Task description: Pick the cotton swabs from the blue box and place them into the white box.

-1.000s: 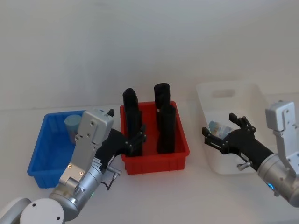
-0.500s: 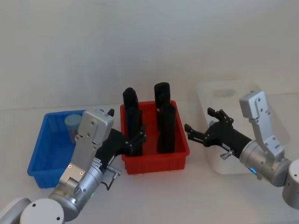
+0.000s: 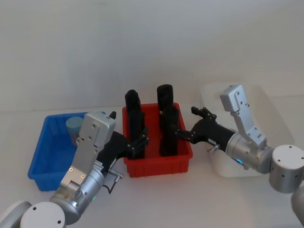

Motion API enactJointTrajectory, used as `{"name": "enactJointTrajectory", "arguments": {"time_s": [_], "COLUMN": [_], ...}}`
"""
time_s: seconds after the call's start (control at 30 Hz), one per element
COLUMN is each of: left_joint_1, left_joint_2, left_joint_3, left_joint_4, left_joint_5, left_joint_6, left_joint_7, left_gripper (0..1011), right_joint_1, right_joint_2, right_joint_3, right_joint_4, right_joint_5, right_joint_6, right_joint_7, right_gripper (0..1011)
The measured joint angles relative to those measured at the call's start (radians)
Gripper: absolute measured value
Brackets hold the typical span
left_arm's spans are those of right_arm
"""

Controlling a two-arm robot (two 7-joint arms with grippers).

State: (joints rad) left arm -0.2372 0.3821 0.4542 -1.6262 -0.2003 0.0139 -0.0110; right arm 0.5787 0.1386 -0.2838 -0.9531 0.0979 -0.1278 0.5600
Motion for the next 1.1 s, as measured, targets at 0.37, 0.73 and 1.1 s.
{"name": "enactJointTrajectory", "arguments": {"time_s": [0.37,0.73,1.1], "left_joint_1": [0.000,0.000,0.000], "left_joint_2": [0.000,0.000,0.000], "left_joint_3": [0.000,0.000,0.000], "left_joint_4": [0.000,0.000,0.000], "left_joint_5": [0.000,0.000,0.000], "left_joint_6": [0.000,0.000,0.000], "left_joint_7": [0.000,0.000,0.000], "left_gripper": [1004,1004,1004], "right_joint_1": [0.125,0.222,0.315], "right_joint_2": [-0.048,-0.084,-0.121], "right_joint_3": [-0.018,-0.023,-0.032], "right_joint_4": [0.203,0.383,0.566], "right_joint_5": [-0.020,-0.016,-0.001], "right_joint_6": [-0.055,-0.105,-0.171], "right_joint_7": [0.039,0.080,0.130], "right_gripper": [1001,1001,788]}}
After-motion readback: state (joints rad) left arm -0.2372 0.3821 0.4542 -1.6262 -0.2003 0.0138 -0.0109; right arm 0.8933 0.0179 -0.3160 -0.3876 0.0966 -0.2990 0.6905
